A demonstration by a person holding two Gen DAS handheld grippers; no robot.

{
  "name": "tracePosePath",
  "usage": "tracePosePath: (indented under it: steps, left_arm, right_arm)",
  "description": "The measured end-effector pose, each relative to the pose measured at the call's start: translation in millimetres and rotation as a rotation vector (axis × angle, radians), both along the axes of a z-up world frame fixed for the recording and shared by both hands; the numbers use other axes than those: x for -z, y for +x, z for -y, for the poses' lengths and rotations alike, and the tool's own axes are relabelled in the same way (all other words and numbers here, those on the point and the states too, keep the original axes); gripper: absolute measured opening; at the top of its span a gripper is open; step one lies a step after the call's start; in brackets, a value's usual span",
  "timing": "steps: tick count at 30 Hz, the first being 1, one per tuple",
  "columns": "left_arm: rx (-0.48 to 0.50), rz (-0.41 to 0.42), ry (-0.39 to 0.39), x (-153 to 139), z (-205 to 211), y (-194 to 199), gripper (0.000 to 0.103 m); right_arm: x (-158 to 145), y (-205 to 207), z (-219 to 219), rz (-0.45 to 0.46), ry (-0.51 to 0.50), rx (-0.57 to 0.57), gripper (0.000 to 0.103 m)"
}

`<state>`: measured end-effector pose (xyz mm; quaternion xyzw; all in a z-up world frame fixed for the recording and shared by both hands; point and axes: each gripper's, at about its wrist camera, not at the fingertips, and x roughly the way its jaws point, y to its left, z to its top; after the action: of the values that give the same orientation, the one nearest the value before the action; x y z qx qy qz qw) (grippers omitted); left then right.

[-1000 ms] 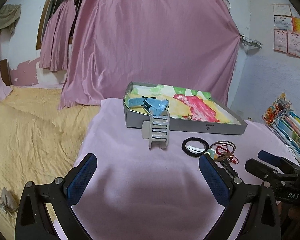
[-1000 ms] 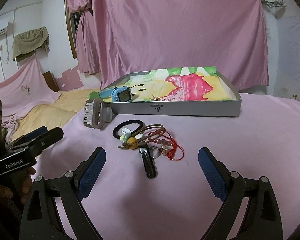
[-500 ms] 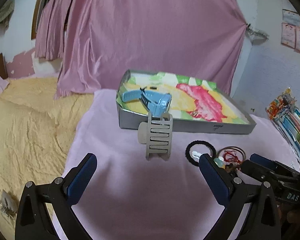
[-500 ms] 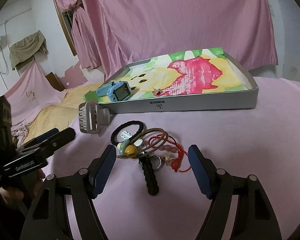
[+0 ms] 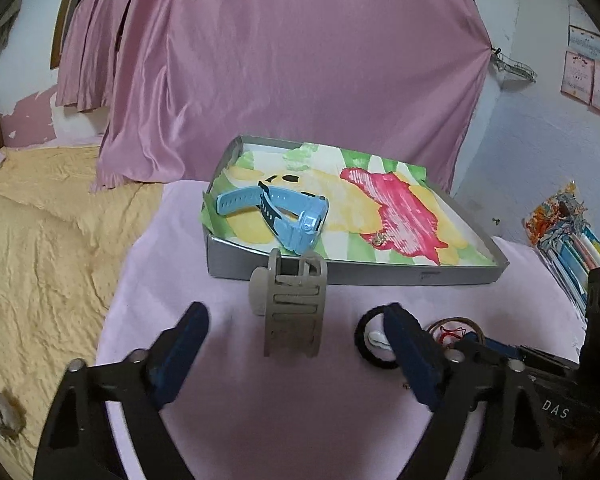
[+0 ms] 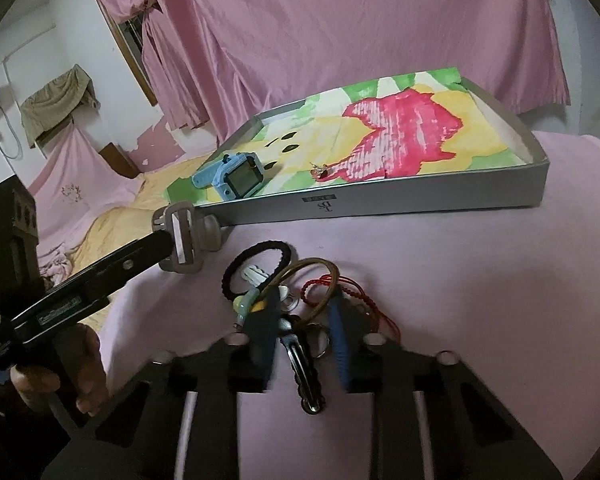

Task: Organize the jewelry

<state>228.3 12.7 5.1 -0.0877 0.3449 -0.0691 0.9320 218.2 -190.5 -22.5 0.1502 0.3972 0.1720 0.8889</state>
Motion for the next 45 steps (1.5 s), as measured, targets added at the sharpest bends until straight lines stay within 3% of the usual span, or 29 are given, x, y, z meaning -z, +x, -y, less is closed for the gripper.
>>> tracePosePath:
  steps: [1,6,12,28,37,45]
  left_arm:
    - [-0.001,-0.008,0.005,1,1,3,0.075]
    - [-0.003,-0.049,-0.005,7,1,9,0.03]
    - [-0.019,-0.036,-0.008,6,-2,3,0.029]
    - [-0.015,0.111,-0.054,-22,4,-32,0.029]
    - [0.025,0.182,-0.039,-45,20,-3,0.029]
    - [0.084,0.157,-0.032,-45,47,37,0.029]
  right_arm:
    - [1,2,0,-0.005,0.012,-0.009,0.01]
    - [-1,0,1,0.009,0.028,-0.021,0.004]
    - [-10,-3,0,0.057,0.048,-0.047,0.003]
    - [-51,-10,6,0.203,0.063,-0.101,0.003]
    - [-72,11,26,0.272,0.015,-0.062,0.003]
    - [-73,52,39,0.29,0.01,-0.036,0.003]
